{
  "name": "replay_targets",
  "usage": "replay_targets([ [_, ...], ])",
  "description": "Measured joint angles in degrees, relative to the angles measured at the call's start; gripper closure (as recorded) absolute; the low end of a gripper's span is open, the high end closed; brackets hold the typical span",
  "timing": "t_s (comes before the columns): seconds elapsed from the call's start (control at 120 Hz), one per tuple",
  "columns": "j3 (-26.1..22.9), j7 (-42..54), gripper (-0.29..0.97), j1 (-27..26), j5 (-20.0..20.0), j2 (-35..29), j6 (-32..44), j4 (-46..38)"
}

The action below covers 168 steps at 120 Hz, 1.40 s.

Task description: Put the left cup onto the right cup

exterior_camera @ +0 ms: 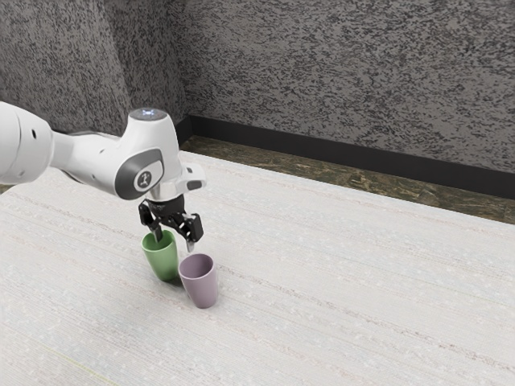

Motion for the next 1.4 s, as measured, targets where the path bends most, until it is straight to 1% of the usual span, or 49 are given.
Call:
replay_targets([
  [0.267, 0.05, -0.06, 0.08, 0.5, 0.0, 1.3, 1.05, -0.04],
  [0.583, 0.05, -0.06, 0.24, 0.54, -0.01, 1.7, 1.9, -0.04],
  [0.708, 0.05, -0.06, 0.28, 0.54, -0.01, 1.96, 2.06, -0.04],
  [1.158, 0.05, 0.08, 0.36, 0.54, 0.08, 2.94, 2.89, -0.04],
  [1.4, 0.05, 0.22, 0.38, 0.54, 0.09, 3.16, 3.18, -0.04],
])
